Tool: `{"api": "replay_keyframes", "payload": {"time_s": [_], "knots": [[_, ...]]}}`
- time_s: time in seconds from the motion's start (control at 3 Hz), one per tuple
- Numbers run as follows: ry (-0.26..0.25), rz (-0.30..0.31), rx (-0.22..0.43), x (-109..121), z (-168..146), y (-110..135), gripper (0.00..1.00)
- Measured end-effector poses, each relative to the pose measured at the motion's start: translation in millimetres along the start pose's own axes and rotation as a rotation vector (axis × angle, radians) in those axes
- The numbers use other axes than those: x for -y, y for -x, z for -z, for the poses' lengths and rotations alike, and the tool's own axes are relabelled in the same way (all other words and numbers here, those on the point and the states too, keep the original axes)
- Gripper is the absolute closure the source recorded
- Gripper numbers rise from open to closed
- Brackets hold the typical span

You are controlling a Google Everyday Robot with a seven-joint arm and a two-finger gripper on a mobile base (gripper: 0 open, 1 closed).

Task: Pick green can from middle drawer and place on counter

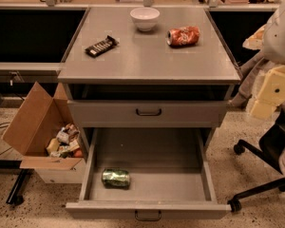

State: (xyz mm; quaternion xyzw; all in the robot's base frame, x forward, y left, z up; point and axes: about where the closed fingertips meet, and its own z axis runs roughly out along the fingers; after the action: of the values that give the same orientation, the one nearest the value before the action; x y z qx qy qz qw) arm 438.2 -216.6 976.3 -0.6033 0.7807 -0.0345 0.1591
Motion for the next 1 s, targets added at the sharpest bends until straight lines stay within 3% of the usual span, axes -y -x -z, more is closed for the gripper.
{"api": "replay_keyframes", "payload": {"time_s": [0.33,0.67,1.0], "knots": [[0.0,0.0,0.0,0,0,0,0.0],[0.019,0.012,-0.041,-4,-19,0,0.0],[0.113,0.035,-0.032,-27,-91,-1,0.0]]}}
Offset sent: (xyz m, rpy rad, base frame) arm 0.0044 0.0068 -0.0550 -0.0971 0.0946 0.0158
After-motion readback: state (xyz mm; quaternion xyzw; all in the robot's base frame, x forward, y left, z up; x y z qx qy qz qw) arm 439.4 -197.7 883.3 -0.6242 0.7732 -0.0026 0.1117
